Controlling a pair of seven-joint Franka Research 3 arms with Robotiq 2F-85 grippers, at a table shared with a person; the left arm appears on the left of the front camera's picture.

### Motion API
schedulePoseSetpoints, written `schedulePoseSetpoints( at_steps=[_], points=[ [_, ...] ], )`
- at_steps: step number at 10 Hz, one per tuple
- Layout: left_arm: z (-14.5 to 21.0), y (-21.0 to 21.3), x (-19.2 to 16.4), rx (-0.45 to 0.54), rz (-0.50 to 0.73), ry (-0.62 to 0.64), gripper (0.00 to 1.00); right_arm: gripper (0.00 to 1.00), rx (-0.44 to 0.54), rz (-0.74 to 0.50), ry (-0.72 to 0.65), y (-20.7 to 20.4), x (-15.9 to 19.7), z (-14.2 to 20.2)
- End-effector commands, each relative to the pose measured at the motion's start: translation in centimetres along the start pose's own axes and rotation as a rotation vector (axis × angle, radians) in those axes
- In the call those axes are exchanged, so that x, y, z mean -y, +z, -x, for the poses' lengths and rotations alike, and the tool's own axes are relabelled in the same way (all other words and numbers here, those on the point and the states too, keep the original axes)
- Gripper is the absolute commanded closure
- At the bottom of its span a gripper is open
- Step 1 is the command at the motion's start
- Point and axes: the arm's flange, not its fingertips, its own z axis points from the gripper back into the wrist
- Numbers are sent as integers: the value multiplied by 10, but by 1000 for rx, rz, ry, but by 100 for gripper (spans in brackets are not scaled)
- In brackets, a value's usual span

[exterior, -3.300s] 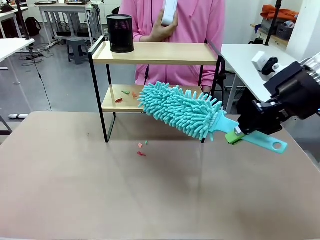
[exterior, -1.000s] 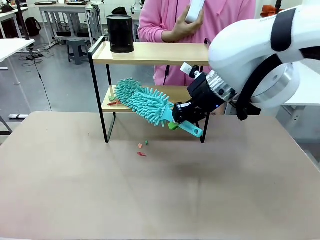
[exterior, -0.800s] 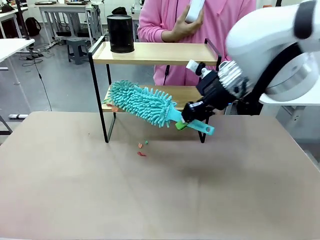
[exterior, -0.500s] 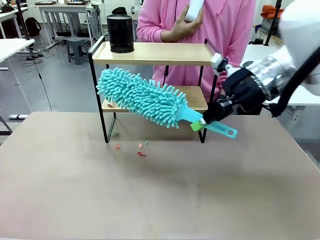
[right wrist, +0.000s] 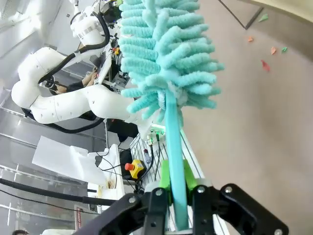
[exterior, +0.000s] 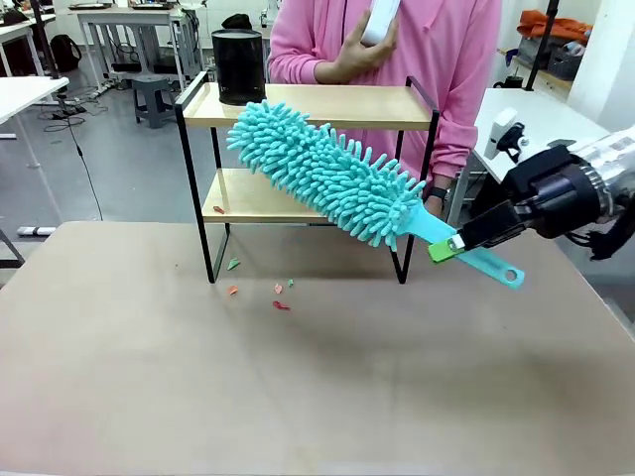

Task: Clean the shelf.
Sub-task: Clean the remaining tier of the Shelf with the Duster once objects are removed.

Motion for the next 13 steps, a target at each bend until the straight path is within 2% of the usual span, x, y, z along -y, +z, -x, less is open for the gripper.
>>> schedulePoseSetpoints(
  at_steps=[1, 3, 5, 6, 8, 9, 11, 13],
  points=[
    [0, -2, 0, 19, 17, -23, 0, 89, 19, -50, 26, 3, -3, 11],
    [0, -2, 0, 19, 17, -23, 0, 89, 98, -105, -43, 54, -20, 45],
    [0, -2, 0, 19, 17, -23, 0, 89, 187, -130, -91, 118, -55, 101],
    [0, -2, 0, 19, 17, -23, 0, 89, 224, -135, -148, 135, -67, 125],
    [0, -2, 0, 19, 17, -23, 0, 89, 283, -138, -385, 144, -70, 167],
    [0, -2, 0, 19, 17, -23, 0, 89, 251, -187, -488, 140, -64, 181],
    [0, -2, 0, 19, 17, -23, 0, 89, 201, -235, -608, 131, -56, 201],
    [0, -2, 0, 19, 17, -23, 0, 89, 230, -210, -629, 128, -54, 211]
  ],
)
